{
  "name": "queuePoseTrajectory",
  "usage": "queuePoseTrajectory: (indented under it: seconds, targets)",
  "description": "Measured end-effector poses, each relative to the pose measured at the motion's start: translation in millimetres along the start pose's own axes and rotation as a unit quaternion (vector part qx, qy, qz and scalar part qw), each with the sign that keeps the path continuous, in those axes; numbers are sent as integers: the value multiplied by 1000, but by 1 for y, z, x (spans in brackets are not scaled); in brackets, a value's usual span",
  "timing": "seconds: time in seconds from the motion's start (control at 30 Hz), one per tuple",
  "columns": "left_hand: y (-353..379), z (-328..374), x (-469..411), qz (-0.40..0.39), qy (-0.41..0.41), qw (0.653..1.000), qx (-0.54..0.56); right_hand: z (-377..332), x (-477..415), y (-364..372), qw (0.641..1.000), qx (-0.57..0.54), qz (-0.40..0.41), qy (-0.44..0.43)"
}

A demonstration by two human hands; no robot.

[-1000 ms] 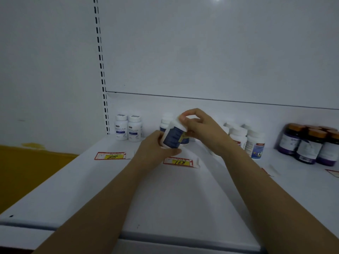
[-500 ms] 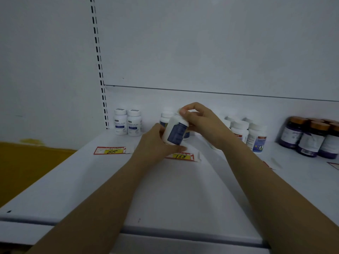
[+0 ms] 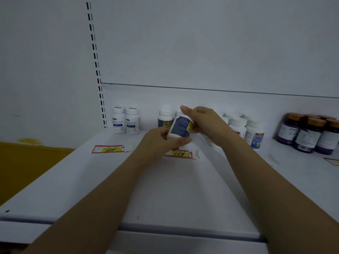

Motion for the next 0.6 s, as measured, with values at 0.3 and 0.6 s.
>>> queuePoseTrajectory:
  seconds: [0.3, 0.6]
  targets:
    - [-8, 11, 10, 67, 44, 994, -76, -68, 8, 4, 963, 202, -136, -116]
    - [-11, 7, 8, 74, -37, 923, -377, -112, 5, -25, 917, 358, -127, -119]
Point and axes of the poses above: each hand's wrist, its own x-axis away from the middle knuckle, its own y-axis out of the palm, z = x × y, the point moved 10 cm from there along -x, towards the middle knuckle, and after that the axes turned 13 degrees about -y, right-handed, at the moved point
